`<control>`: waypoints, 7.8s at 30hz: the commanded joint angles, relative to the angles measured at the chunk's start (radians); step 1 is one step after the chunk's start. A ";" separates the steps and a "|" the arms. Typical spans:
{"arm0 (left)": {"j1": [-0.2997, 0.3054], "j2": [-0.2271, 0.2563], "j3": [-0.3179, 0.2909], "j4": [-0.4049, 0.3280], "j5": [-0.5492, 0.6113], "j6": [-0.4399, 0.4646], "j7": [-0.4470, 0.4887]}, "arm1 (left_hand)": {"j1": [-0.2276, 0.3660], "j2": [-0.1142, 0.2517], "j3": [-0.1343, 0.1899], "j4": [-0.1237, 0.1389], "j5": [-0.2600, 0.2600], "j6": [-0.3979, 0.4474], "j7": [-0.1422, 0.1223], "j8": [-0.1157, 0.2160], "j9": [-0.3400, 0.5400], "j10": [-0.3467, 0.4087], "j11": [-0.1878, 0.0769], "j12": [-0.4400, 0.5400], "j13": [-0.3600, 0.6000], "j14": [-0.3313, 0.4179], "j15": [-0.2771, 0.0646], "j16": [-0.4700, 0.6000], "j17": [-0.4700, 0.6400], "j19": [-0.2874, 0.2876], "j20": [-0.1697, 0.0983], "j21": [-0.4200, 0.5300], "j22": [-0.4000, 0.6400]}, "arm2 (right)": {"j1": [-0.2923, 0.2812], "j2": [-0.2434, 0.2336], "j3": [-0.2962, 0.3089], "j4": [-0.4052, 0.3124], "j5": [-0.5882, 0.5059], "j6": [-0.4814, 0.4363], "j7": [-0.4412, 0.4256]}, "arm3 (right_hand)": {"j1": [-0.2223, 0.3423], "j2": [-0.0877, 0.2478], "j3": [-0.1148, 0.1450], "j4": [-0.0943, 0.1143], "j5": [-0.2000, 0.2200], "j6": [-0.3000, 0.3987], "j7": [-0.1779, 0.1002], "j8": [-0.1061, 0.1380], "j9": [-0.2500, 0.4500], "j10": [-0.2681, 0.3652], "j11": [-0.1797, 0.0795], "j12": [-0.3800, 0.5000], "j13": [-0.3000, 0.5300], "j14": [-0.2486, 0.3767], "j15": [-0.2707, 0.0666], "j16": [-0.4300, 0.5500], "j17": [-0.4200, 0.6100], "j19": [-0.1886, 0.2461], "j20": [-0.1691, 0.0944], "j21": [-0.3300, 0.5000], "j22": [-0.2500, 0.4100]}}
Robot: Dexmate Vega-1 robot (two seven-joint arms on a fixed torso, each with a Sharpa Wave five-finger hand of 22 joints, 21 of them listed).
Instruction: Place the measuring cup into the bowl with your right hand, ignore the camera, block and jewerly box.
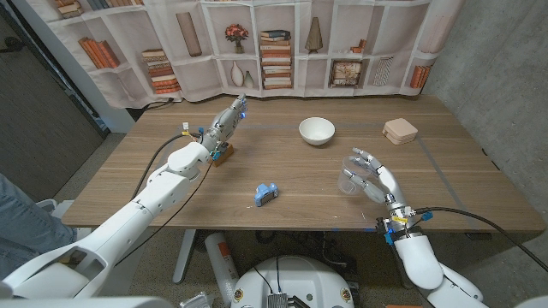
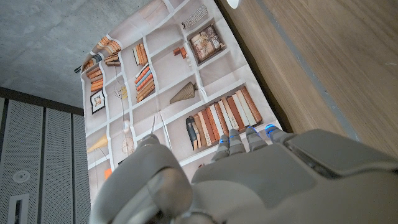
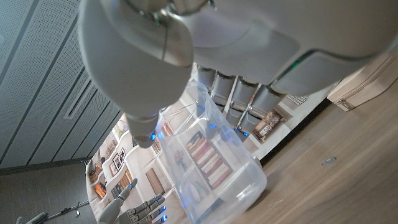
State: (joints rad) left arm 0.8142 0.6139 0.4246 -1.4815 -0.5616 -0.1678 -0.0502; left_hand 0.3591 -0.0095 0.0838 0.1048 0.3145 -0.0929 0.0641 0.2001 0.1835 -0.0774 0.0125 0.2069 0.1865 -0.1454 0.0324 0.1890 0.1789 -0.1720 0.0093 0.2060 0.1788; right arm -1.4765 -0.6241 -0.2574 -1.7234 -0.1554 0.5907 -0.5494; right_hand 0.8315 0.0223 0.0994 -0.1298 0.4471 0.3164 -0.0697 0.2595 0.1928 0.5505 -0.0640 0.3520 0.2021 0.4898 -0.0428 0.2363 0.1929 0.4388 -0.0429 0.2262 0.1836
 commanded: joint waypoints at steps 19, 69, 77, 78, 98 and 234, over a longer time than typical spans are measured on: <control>0.026 0.013 -0.006 -0.040 0.005 0.018 0.025 | 0.001 0.011 -0.011 0.001 0.002 -0.005 -0.003 -0.003 0.004 -0.003 -0.001 -0.002 0.003 0.004 -0.003 0.000 0.004 -0.032 0.008 -0.003 0.004 | -0.005 0.004 0.101 -0.036 0.035 0.058 0.103 | 0.011 0.011 0.006 0.001 -0.010 0.024 0.001 0.000 0.003 0.019 0.002 -0.002 0.002 0.014 -0.097 -0.006 0.006 0.013 -0.048 0.000 0.003; -0.007 0.005 -0.002 0.007 0.002 0.011 -0.003 | 0.007 0.020 -0.019 -0.001 0.001 -0.001 0.001 -0.002 0.004 0.001 0.001 -0.001 0.002 0.012 -0.001 0.001 0.004 -0.016 -0.008 0.003 0.005 | 0.048 0.007 0.210 -0.155 0.167 -0.023 0.271 | 0.018 0.021 0.006 0.005 -0.036 0.061 0.003 -0.003 0.003 0.055 0.004 0.000 0.002 0.053 -0.103 -0.005 0.007 0.039 -0.058 0.001 0.004; -0.011 0.006 -0.001 0.003 0.004 0.016 -0.002 | 0.008 0.021 -0.020 -0.001 0.001 0.001 -0.001 -0.001 0.004 0.002 0.002 -0.001 0.002 0.013 -0.001 0.001 0.004 -0.018 -0.007 0.003 0.006 | 0.072 0.006 0.200 -0.142 0.173 -0.026 0.284 | 0.019 0.023 0.006 0.005 -0.039 0.063 0.002 -0.004 0.003 0.056 0.001 -0.002 0.002 0.057 -0.103 -0.006 0.007 0.044 -0.060 0.002 0.004; -0.011 0.007 -0.001 0.001 0.005 0.017 -0.001 | 0.008 0.021 -0.021 -0.001 0.001 0.001 -0.001 -0.001 0.004 0.002 0.003 -0.001 0.002 0.013 -0.001 0.001 0.004 -0.019 -0.007 0.002 0.006 | 0.076 0.006 0.198 -0.140 0.176 -0.026 0.286 | 0.019 0.023 0.006 0.006 -0.040 0.063 0.002 -0.005 0.003 0.057 0.002 -0.002 0.002 0.057 -0.104 -0.006 0.007 0.045 -0.060 0.003 0.004; -0.008 0.018 -0.003 -0.032 0.007 0.033 0.005 | 0.010 0.024 -0.023 -0.001 0.000 0.001 -0.001 -0.002 0.004 0.002 0.003 -0.001 0.002 0.013 -0.002 0.000 0.004 -0.021 -0.006 0.001 0.006 | 0.142 0.004 0.146 -0.109 0.203 -0.037 0.310 | 0.023 0.026 0.006 0.006 -0.050 0.076 0.002 -0.006 0.004 0.072 0.003 -0.002 0.002 0.070 -0.109 -0.007 0.007 0.056 -0.061 0.003 0.004; 0.049 0.054 -0.037 -0.101 -0.002 0.018 0.023 | 0.022 0.040 -0.050 -0.004 -0.004 0.003 0.000 -0.003 0.004 0.004 0.001 -0.002 0.002 0.014 -0.002 -0.001 0.005 -0.032 -0.012 -0.001 0.006 | 0.608 0.099 -0.154 0.196 0.194 -0.114 0.265 | 0.044 0.043 0.006 0.007 -0.096 0.141 -0.006 -0.018 0.004 0.116 -0.013 -0.018 0.001 0.115 -0.124 -0.018 0.009 0.088 -0.074 -0.002 0.006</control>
State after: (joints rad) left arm 0.8686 0.6715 0.3859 -1.5914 -0.5608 -0.1472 -0.0219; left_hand 0.3824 0.0214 0.0410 0.1006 0.3145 -0.0929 0.0641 0.2001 0.1835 -0.0774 0.0125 0.2069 0.1864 -0.1366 0.0303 0.1891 0.1789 -0.1720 0.0016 0.2060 0.1837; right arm -0.8994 -0.5415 -0.3911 -1.5608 0.0472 0.4822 -0.2696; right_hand 0.8702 0.0546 0.1032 -0.1257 0.3541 0.4504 -0.0787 0.2439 0.1927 0.6096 -0.0304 0.3363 0.2020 0.5936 -0.0533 0.2248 0.1974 0.5154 -0.0482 0.2262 0.1887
